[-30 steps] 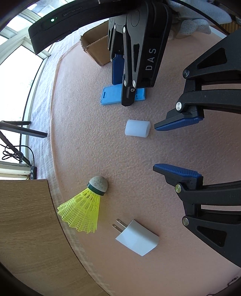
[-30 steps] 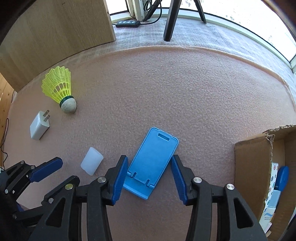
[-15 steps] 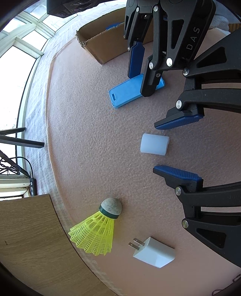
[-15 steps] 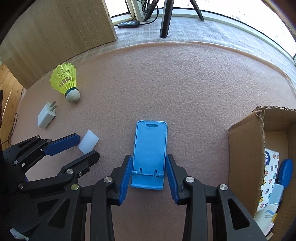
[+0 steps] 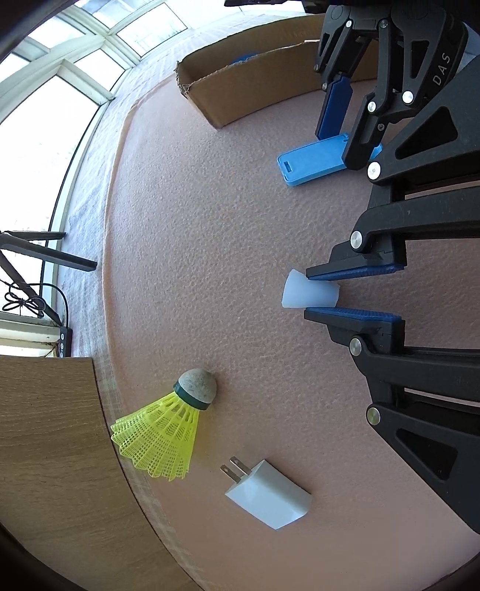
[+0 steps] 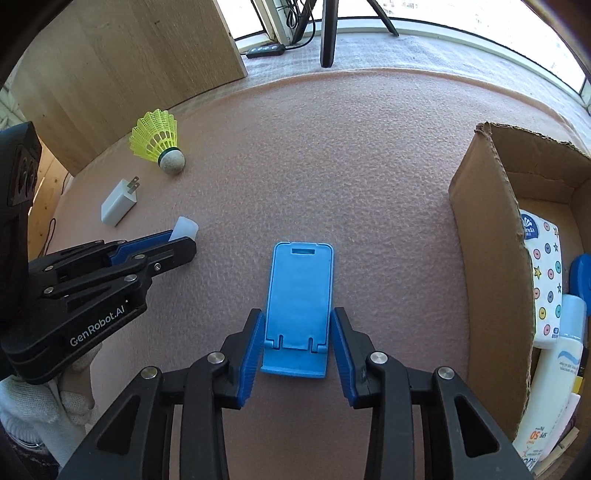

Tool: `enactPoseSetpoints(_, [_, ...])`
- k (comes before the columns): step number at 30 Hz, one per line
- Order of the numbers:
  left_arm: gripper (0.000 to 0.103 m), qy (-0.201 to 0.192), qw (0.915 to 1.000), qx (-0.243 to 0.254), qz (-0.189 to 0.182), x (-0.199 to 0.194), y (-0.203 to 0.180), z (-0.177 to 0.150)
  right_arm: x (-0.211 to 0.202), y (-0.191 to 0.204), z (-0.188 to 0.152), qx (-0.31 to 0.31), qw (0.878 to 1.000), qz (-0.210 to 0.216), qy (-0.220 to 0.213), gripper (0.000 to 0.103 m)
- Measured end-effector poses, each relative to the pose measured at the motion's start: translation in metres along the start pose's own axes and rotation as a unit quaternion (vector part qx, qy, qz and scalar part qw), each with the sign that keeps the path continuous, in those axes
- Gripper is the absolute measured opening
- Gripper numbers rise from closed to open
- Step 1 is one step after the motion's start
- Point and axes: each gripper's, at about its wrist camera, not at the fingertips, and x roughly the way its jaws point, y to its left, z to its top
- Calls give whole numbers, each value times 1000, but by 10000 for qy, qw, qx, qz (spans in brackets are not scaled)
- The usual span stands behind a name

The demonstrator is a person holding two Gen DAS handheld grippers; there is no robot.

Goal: Organize objects
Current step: 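Close the left tool on the white plastic cup and lift it, then carry the white cup and blue phone stand over the box with both tools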

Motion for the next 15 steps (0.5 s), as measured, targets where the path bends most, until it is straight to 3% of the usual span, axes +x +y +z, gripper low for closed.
enactPoseSetpoints(8, [13, -277, 9994, -189, 95, -31, -9, -12, -25, -10, -22, 163, 9986, 423, -278, 33])
enactPoseSetpoints(10, [13, -304, 9993, -221, 80, -36, -15, -14, -33, -8, -23, 106, 9981, 494, -361, 22])
enactPoseSetpoints(11, [13, -325, 9992, -221, 77, -38, -19, -14, -38, -9, -25, 84, 9977, 573, -362, 2])
enactPoseSetpoints(15, [13, -413, 9989, -52, 226, -40, -40, -15, -51, -14, -27, -87, 9973, 547, -472, 2])
